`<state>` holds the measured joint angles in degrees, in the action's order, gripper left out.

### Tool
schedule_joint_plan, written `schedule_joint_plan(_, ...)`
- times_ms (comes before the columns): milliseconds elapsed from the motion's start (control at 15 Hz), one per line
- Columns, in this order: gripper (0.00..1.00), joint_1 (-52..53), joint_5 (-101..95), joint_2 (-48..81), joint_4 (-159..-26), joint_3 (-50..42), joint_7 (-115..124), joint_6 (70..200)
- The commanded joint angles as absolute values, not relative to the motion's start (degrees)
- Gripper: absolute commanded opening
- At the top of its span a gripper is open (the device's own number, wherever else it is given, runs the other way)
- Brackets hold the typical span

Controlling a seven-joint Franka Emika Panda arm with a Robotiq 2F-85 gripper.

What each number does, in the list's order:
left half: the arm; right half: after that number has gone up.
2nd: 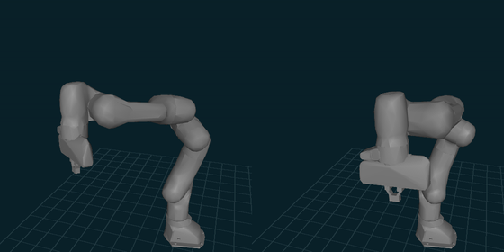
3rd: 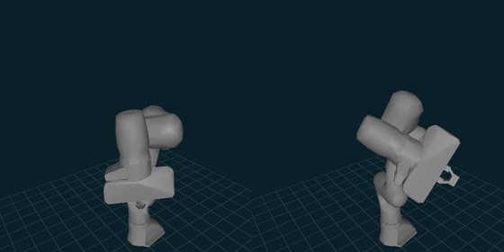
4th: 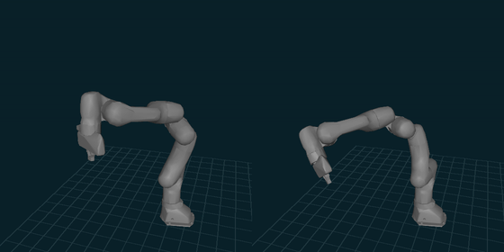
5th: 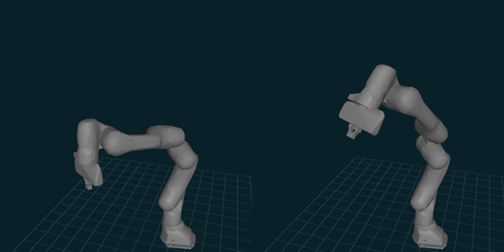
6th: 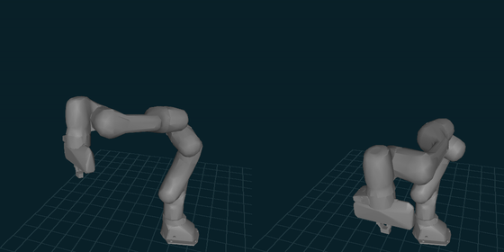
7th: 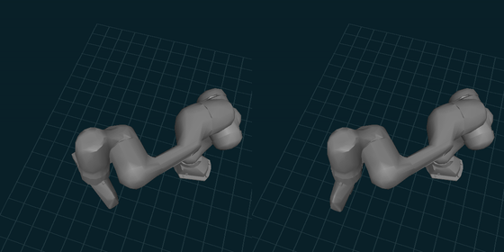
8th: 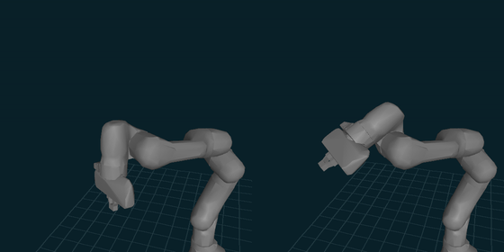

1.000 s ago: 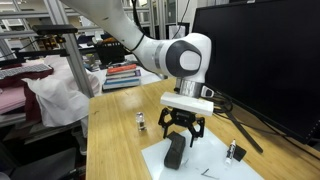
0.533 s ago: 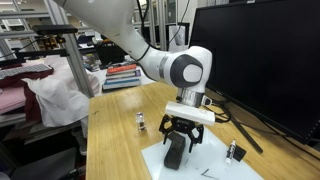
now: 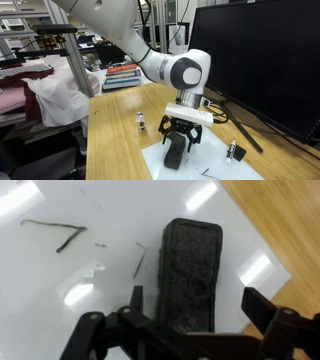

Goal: Use the whiteboard eraser to erase the whiteboard on the desk

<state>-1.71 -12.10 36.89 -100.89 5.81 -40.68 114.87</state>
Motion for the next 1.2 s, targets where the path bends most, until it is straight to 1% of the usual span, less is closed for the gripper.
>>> schedule_joint_plan(0,1.0,-1.95,-11.75,38.41,-99.1,6.0,-42.02,113.97)
schedule_joint_plan(133,1.0,-1.96,-11.91,38.96,-98.74,5.94,-41.99,114.25)
schedule_joint_plan(200,0.75,-1.97,-11.97,39.18,-98.57,5.88,-41.87,114.35)
schedule_joint_plan(267,0.72,-2.02,-12.0,39.3,-98.42,5.79,-41.76,114.48)
schedule_joint_plan(333,0.66,-2.09,-11.96,39.38,-98.26,5.7,-41.67,114.49)
schedule_joint_plan(400,0.58,-2.21,-11.93,39.45,-98.15,5.6,-41.64,114.54)
schedule_joint_plan(600,0.38,-2.74,-11.65,39.74,-97.71,5.19,-41.49,114.76)
schedule_joint_plan(667,0.3,-2.98,-11.47,39.85,-97.56,5.09,-41.46,114.87)
schedule_joint_plan(733,0.26,-3.28,-11.23,39.98,-97.41,4.96,-41.38,115.01)
schedule_joint_plan(1133,0.26,-5.5,-9.35,41.56,-95.66,4.47,-41.14,115.09)
